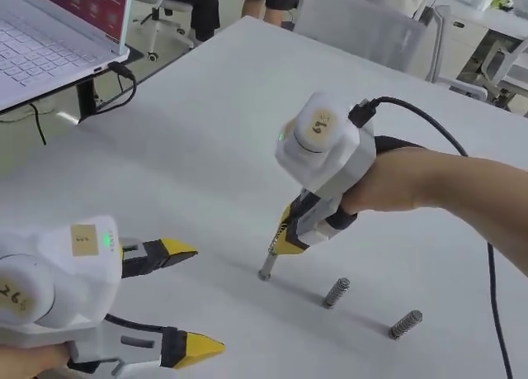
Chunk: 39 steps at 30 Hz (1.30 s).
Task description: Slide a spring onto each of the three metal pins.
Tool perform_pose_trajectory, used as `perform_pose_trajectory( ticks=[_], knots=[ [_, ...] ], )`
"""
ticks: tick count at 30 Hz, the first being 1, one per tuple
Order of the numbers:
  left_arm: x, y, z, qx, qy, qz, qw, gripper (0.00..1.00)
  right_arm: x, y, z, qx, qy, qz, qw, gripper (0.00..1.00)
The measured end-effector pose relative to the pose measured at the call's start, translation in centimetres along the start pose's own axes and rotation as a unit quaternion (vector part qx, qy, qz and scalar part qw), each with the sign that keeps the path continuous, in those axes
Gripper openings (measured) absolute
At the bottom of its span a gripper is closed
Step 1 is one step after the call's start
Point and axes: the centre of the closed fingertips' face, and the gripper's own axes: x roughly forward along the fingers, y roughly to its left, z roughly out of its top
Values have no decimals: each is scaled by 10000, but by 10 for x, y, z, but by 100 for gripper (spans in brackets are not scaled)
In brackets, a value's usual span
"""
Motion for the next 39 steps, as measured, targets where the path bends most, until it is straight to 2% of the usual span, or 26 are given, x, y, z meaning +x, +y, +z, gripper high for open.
perform_pose_trajectory(
  ticks=[11, 20, 39],
  knots=[
    [1, 0, 0, 6, 8, -21, 10000, 61, 2, 3, 1, -4, 32, 35, 10000, 8],
    [1, -1, -2, -3, 12, -26, 10000, 61, 14, 5, -2, -31, 158, 84, 9998, 8],
    [2, 1, -2, -10, 34, -29, 10000, 60, 44, 13, -13, 32, 245, 183, 9995, 8]
  ],
)
